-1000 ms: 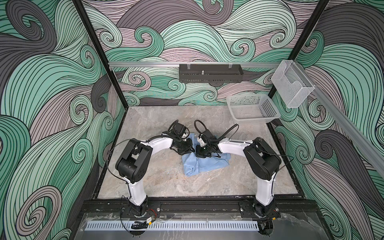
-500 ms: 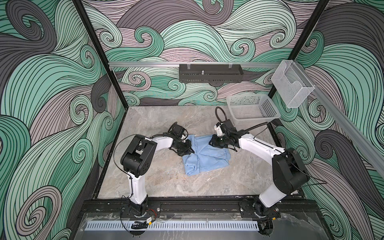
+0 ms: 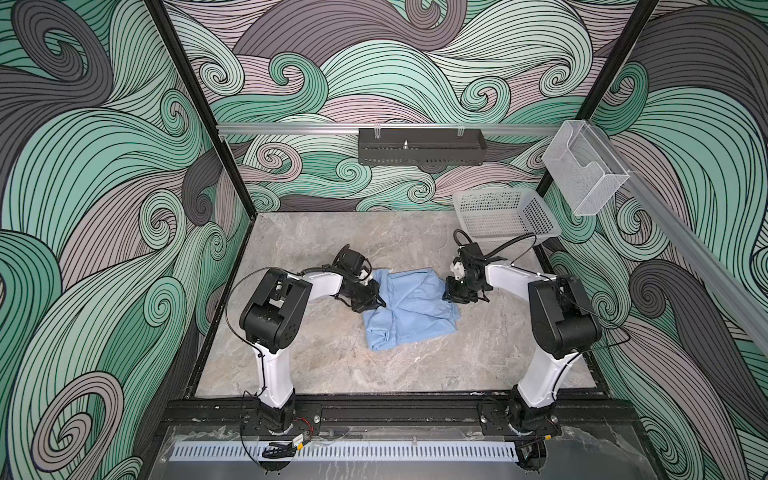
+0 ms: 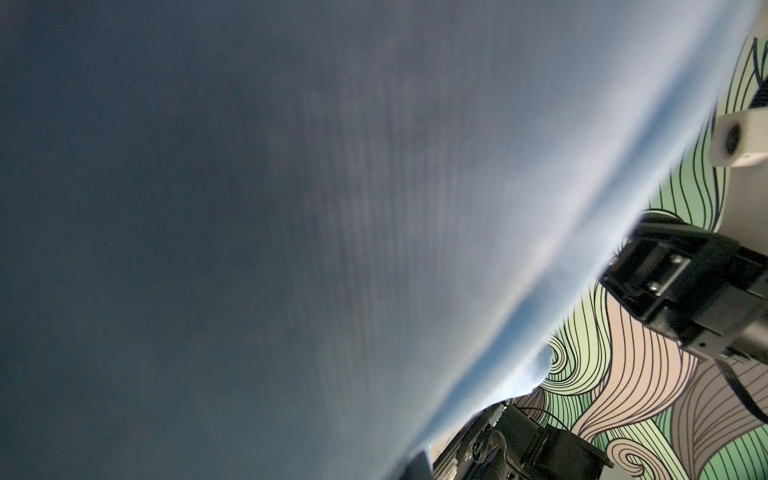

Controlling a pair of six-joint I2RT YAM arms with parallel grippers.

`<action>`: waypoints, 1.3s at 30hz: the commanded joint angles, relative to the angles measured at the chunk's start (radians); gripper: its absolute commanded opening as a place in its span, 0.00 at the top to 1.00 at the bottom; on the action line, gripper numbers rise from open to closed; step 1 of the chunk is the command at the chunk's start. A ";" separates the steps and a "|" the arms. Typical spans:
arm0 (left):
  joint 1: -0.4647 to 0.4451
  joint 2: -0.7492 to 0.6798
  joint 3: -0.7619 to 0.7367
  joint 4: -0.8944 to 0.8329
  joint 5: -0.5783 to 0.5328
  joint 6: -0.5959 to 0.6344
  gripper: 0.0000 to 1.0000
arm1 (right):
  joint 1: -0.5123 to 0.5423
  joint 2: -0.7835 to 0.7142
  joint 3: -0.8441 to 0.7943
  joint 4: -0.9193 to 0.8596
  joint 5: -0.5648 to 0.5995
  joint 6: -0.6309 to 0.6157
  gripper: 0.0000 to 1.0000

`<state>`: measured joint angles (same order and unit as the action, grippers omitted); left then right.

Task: Fold and stack the long sleeve shirts

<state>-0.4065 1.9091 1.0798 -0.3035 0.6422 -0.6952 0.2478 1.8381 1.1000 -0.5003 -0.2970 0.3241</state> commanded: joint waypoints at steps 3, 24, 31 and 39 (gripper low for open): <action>0.055 0.025 -0.067 -0.173 -0.118 0.064 1.00 | 0.002 -0.037 -0.034 0.027 -0.066 -0.016 0.66; 0.141 -0.058 -0.008 -0.374 -0.139 0.221 1.00 | 0.073 -0.002 -0.024 0.101 -0.197 0.027 0.73; 0.115 -0.100 0.054 -0.431 -0.134 0.223 1.00 | 0.112 0.079 0.019 0.050 -0.166 0.000 0.73; -0.013 -0.180 0.248 -0.560 -0.244 0.155 1.00 | 0.140 0.079 0.013 0.015 -0.136 -0.011 0.79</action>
<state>-0.3721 1.7752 1.2518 -0.7761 0.4648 -0.5049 0.3717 1.8965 1.1179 -0.4347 -0.4686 0.3283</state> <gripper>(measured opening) 0.055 0.210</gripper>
